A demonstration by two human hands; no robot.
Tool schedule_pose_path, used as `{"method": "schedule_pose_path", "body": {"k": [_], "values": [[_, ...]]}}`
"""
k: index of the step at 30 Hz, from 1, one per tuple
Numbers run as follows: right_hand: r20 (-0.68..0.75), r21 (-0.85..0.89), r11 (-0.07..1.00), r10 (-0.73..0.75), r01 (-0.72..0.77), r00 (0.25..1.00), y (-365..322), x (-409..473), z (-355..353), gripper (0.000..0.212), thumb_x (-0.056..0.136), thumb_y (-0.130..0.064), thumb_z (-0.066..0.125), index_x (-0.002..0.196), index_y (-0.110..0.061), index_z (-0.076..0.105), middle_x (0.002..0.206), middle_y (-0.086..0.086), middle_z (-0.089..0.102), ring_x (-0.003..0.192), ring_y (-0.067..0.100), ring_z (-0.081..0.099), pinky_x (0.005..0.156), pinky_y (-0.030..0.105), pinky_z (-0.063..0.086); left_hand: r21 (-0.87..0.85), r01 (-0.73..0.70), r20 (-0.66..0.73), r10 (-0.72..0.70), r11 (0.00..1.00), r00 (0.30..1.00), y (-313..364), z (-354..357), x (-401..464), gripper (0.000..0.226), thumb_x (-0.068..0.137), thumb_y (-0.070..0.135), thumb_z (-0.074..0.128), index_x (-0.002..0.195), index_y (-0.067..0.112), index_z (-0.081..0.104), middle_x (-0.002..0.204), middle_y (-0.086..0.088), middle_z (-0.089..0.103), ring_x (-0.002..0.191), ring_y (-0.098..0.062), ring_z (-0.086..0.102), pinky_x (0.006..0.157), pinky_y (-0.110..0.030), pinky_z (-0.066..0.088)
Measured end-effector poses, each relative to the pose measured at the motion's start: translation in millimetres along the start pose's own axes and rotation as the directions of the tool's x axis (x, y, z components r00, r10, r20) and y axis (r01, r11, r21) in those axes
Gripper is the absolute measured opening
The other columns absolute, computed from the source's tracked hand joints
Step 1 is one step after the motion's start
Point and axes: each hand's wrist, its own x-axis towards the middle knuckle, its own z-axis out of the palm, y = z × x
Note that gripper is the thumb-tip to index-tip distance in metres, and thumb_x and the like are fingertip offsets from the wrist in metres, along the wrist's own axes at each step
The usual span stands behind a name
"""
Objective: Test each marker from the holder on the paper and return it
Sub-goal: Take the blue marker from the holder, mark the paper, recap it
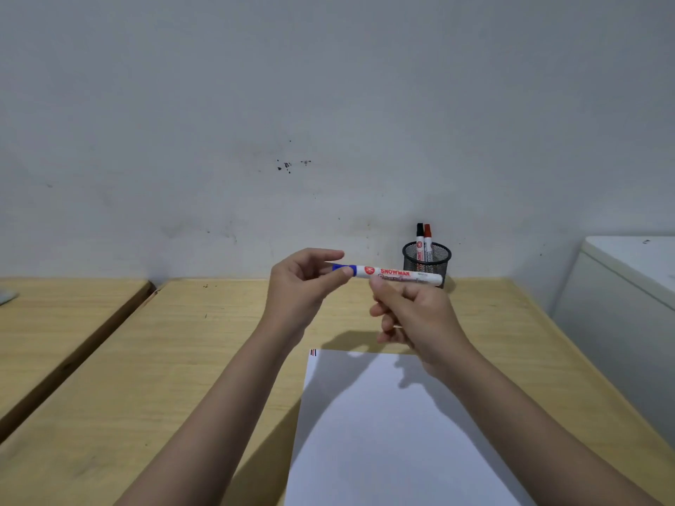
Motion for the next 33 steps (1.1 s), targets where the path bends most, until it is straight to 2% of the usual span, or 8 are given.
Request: {"method": "schedule_pose_path", "body": {"k": [4, 6, 10, 17, 23, 26, 30, 33], "values": [[-0.069, -0.320, 0.878, -0.397, 0.356, 0.915, -5.8, 1.3, -11.8, 0.016, 0.072, -0.019, 0.079, 0.069, -0.015, 0.063, 0.055, -0.010, 0.058, 0.048, 0.008, 0.050, 0.050, 0.029, 0.051, 0.090, -0.045, -0.045, 0.050, 0.995, 0.998, 1.1, 2.4, 2.7, 0.024, 0.070, -0.002, 0.075, 0.091, 0.008, 0.069, 0.063, -0.001, 0.062, 0.060, -0.008, 0.058, 0.063, -0.017, 0.048], [-0.005, -0.496, 0.756, -0.494, 0.427, 0.869, -11.0, 4.9, -16.0, 0.019, 0.069, -0.023, 0.080, 0.076, -0.023, 0.063, 0.069, -0.013, 0.064, 0.063, 0.008, 0.056, 0.063, 0.030, 0.051, 0.105, -0.047, -0.019, 0.050, 0.993, 0.999, 3.0, 9.3, 2.9, 0.026, 0.069, -0.001, 0.076, 0.092, 0.008, 0.069, 0.058, 0.004, 0.063, 0.064, -0.013, 0.060, 0.067, -0.023, 0.050], [0.087, -0.428, 0.808, -0.410, 0.406, 0.908, -15.0, 10.6, -22.0, 0.030, 0.068, -0.022, 0.082, 0.090, -0.027, 0.062, 0.080, -0.006, 0.072, 0.075, 0.010, 0.068, 0.077, 0.037, 0.055, 0.058, -0.059, 0.035, 0.057, 0.997, 0.998, 6.4, 22.6, 6.0, 0.031, 0.069, -0.002, 0.076, 0.097, 0.004, 0.065, 0.059, 0.000, 0.068, 0.070, -0.021, 0.065, 0.072, -0.030, 0.051], [0.024, -0.250, 0.859, -0.455, 0.446, 0.890, -14.5, 21.0, -36.6, 0.041, 0.074, -0.005, 0.074, 0.103, -0.032, 0.061, 0.073, 0.008, 0.064, 0.059, 0.014, 0.059, 0.068, 0.025, 0.056, 0.023, -0.083, 0.113, 0.080, 0.996, 0.990, 0.2, 42.8, 12.0, 0.025, 0.076, 0.006, 0.073, 0.100, 0.008, 0.067, 0.071, -0.002, 0.074, 0.070, -0.008, 0.068, 0.073, -0.016, 0.053], [-0.199, -0.293, 0.825, -0.547, 0.484, 0.813, -32.8, 54.6, -65.7, 0.033, 0.076, -0.002, 0.072, 0.097, -0.026, 0.065, 0.066, 0.001, 0.059, 0.055, 0.006, 0.058, 0.066, 0.023, 0.056, 0.287, -0.107, 0.053, 0.096, 0.952, 0.994, -32.3, 54.9, 32.7, 0.013, 0.081, 0.021, 0.069, 0.094, 0.020, 0.070, 0.090, 0.006, 0.071, 0.077, 0.003, 0.064, 0.071, -0.014, 0.048], [-0.300, -0.357, 0.788, -0.605, 0.501, 0.737, -49.2, 83.2, -82.2, 0.031, 0.075, -0.005, 0.070, 0.098, -0.024, 0.062, 0.064, -0.001, 0.060, 0.052, 0.003, 0.058, 0.062, 0.018, 0.054, 0.419, -0.050, 0.014, 0.049, 0.907, 0.999, -55.7, 61.9, 55.6, 0.019, 0.082, 0.028, 0.067, 0.098, 0.019, 0.069, 0.099, 0.005, 0.071, 0.093, -0.010, 0.065, 0.070, -0.019, 0.045], [-0.321, -0.451, 0.737, -0.661, 0.504, 0.678, -58.1, 126.3, -97.1, 0.030, 0.075, -0.004, 0.068, 0.099, -0.022, 0.061, 0.064, -0.002, 0.060, 0.053, 0.004, 0.057, 0.060, 0.011, 0.049, 0.540, -0.045, 0.016, 0.043, 0.840, 0.999, -79.4, 81.9, 88.4, 0.033, 0.082, 0.033, 0.065, 0.110, 0.015, 0.064, 0.116, 0.000, 0.065, 0.103, -0.017, 0.061, 0.076, -0.024, 0.043], [-0.272, -0.543, 0.710, -0.653, 0.448, 0.706, -45.6, 156.4, -104.1, 0.030, 0.075, -0.002, 0.065, 0.100, -0.020, 0.062, 0.061, -0.002, 0.058, 0.049, 0.005, 0.053, 0.057, 0.008, 0.046, 0.628, -0.071, 0.055, 0.047, 0.775, 0.997, -91.5, 100.1, 110.2, 0.044, 0.082, 0.040, 0.064, 0.117, 0.013, 0.061, 0.122, -0.004, 0.061, 0.108, -0.020, 0.060, 0.085, -0.032, 0.049]]}}
